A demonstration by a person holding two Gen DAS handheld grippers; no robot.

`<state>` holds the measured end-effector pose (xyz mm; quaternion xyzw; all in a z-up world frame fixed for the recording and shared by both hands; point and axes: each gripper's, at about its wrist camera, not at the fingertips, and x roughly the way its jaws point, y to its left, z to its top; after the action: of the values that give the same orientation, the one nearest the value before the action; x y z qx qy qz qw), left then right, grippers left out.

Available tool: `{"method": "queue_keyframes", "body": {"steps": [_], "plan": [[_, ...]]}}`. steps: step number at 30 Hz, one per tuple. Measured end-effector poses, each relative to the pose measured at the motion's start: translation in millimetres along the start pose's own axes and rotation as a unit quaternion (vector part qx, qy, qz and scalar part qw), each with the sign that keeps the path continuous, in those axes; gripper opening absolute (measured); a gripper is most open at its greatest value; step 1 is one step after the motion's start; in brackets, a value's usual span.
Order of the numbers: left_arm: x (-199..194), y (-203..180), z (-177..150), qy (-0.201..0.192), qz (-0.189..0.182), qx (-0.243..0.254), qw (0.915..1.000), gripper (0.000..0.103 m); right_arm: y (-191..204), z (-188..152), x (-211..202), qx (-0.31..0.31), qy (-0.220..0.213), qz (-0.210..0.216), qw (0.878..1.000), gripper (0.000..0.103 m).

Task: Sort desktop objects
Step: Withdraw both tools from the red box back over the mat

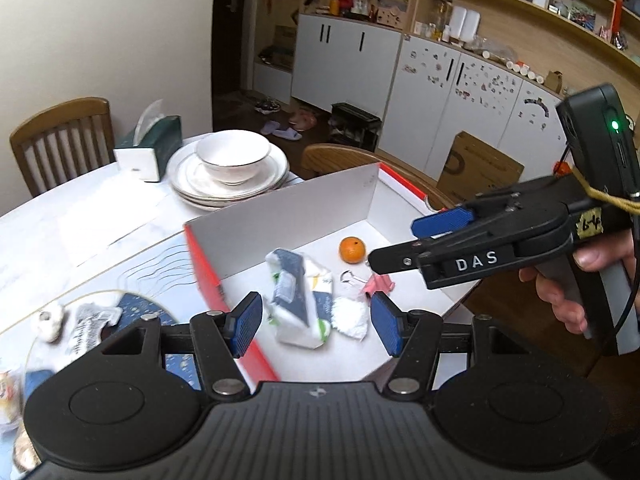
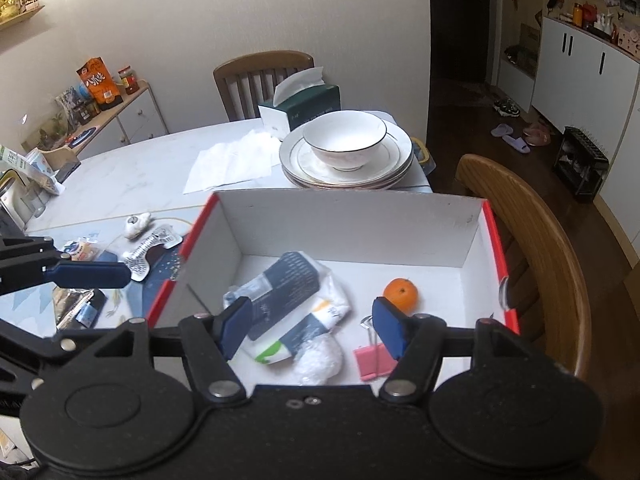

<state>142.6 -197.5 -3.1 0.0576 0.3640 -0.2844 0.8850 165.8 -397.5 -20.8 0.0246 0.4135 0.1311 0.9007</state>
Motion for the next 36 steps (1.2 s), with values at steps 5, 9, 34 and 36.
{"method": "queue_keyframes", "body": {"steps": [5,9,34,36], "plan": [[-16,15,-13,-0.006,0.007,-0.008,0.9999,0.059,20,-15,-5,-0.008,-0.014,-0.011,1.000,0.067],[-28,26,-25,-0.010,0.010,-0.012,0.9998,0.064,36,-24,-7,-0.006,-0.018,-0.015,1.000,0.070],[-97,132,-106,-0.011,0.090,-0.059,0.9942,0.103,177,-46,22,-0.037,-0.008,-0.004,0.999,0.076],[-100,141,-115,-0.004,0.102,-0.065,0.9927,0.103,189,-46,28,-0.042,-0.006,-0.001,0.999,0.076]]}}
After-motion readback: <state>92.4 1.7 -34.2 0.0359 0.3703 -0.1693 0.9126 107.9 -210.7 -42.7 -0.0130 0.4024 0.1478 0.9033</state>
